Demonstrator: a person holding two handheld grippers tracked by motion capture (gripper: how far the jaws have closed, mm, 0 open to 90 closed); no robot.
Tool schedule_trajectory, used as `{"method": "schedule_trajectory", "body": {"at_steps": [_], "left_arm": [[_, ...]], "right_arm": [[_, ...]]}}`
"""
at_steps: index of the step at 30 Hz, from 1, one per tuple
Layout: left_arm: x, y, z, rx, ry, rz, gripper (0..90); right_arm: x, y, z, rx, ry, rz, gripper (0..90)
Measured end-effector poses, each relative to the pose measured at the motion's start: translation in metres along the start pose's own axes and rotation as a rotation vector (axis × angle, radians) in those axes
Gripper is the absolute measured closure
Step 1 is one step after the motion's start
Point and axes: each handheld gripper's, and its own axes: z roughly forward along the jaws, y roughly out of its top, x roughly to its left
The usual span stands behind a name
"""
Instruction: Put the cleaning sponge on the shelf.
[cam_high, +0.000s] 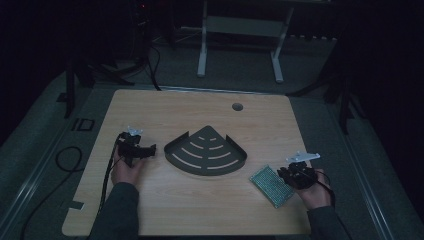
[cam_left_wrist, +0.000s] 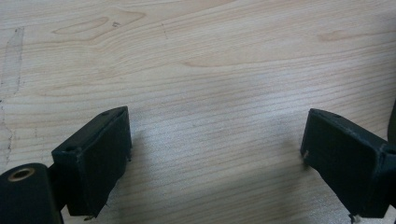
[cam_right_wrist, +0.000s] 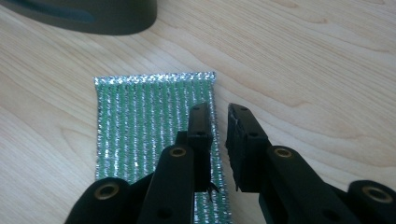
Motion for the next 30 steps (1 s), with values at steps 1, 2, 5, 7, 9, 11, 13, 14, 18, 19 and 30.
{"method": "schedule_trajectory", "body": {"at_steps": [1, 2, 5, 7, 9, 11, 13, 14, 18, 19, 30], "left_arm": [[0.0, 0.0, 0.0, 0.0, 0.0, 0.0, 9.2], [0.0, 0.0, 0.0, 0.0, 0.0, 0.0, 9.2], [0.0, 0.0, 0.0, 0.0, 0.0, 0.0, 9.2], [0.0, 0.0, 0.0, 0.0, 0.0, 0.0, 9.2], [0.0, 0.0, 0.0, 0.0, 0.0, 0.0, 9.2], [0.0, 0.0, 0.0, 0.0, 0.0, 0.0, 9.2], [0.0, 0.0, 0.0, 0.0, 0.0, 0.0, 9.2], [0.0, 0.0, 0.0, 0.0, 0.0, 0.0, 9.2], [0.0, 0.0, 0.0, 0.0, 0.0, -0.001, 9.2], [0.0, 0.0, 0.0, 0.0, 0.0, -0.001, 9.2], [0.0, 0.0, 0.0, 0.0, 0.0, 0.0, 9.2]], "right_arm": [[-0.001, 0.001, 0.001, 0.011, 0.0, -0.007, 78.9], [-0.002, 0.003, 0.001, 0.021, 0.003, -0.016, 78.7], [-0.006, 0.006, 0.005, 0.055, 0.026, -0.03, 78.3], [-0.008, 0.008, 0.008, 0.076, 0.039, -0.04, 78.0], [-0.011, 0.01, 0.01, 0.088, 0.061, -0.042, 77.6], [-0.014, 0.012, 0.011, 0.094, 0.083, -0.032, 77.4], [-0.017, 0.013, 0.012, 0.105, 0.1, -0.029, 77.4], [-0.019, 0.014, 0.012, 0.113, 0.109, -0.029, 77.2], [-0.022, 0.017, 0.014, 0.154, 0.14, -0.038, 75.5], [-0.023, 0.017, 0.015, 0.164, 0.146, -0.042, 75.2], [-0.029, 0.029, 0.021, 0.264, 0.17, -0.087, 74.1]]}}
